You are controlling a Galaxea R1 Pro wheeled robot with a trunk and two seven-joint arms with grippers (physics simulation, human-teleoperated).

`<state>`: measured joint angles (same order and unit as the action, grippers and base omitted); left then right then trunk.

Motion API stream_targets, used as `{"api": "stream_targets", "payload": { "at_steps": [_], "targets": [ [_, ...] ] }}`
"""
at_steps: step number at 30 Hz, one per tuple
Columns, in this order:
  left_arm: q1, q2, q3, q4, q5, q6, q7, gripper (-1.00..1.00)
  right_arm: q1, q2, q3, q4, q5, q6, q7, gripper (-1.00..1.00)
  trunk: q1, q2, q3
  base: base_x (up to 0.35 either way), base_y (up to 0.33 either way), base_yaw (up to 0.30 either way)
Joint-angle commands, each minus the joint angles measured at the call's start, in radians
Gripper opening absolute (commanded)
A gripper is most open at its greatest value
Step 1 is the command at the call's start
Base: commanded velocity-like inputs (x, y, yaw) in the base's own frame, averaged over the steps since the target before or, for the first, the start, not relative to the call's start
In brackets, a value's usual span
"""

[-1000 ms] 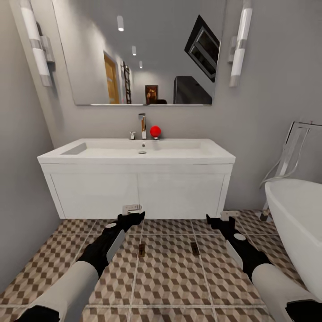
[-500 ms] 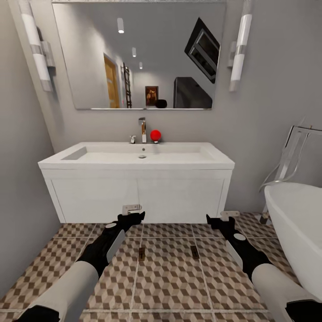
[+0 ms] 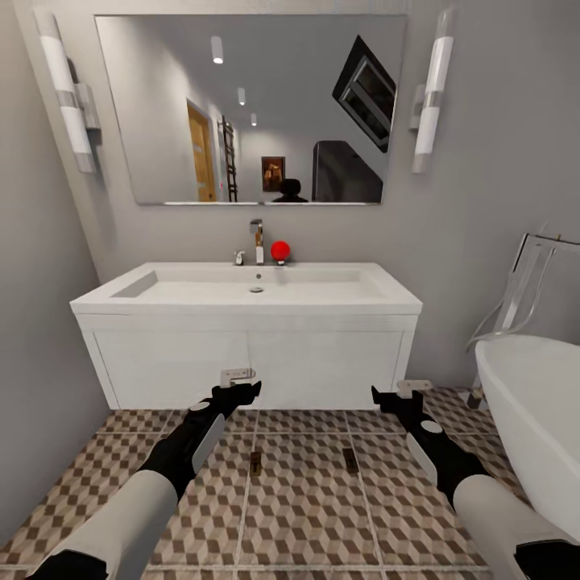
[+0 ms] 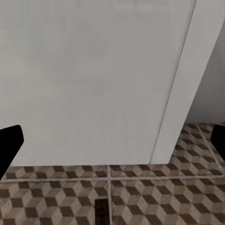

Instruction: Take the four mousetraps from the cabinet in the bathroom and place them on the bathroom floor. Make sure all four end up on the same floor surface, and ensure that at least two of them are either under or directly next to the same bathroom sink.

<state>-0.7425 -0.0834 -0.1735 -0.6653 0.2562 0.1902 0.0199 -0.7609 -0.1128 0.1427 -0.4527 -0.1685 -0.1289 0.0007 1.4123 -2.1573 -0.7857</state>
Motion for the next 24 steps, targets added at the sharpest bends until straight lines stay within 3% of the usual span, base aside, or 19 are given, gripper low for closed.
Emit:
{"api": "stream_targets", "payload": {
  "at_steps": [1, 24],
  "targets": [
    [0.000, 0.000, 0.000, 0.000, 0.000, 0.000, 0.000, 1.00, 0.000, 0.000, 0.000, 0.000, 0.000, 0.000, 0.000, 1.00, -0.004, 0.007, 0.003, 0.000, 0.000, 0.000],
    [0.000, 0.001, 0.000, 0.000, 0.001, 0.000, 0.000, 1.00, 0.002, 0.000, 0.001, 0.006, -0.003, 0.000, 0.001, 1.00, -0.092, 0.168, 0.075, 0.000, 0.000, 0.000]
  ]
}}
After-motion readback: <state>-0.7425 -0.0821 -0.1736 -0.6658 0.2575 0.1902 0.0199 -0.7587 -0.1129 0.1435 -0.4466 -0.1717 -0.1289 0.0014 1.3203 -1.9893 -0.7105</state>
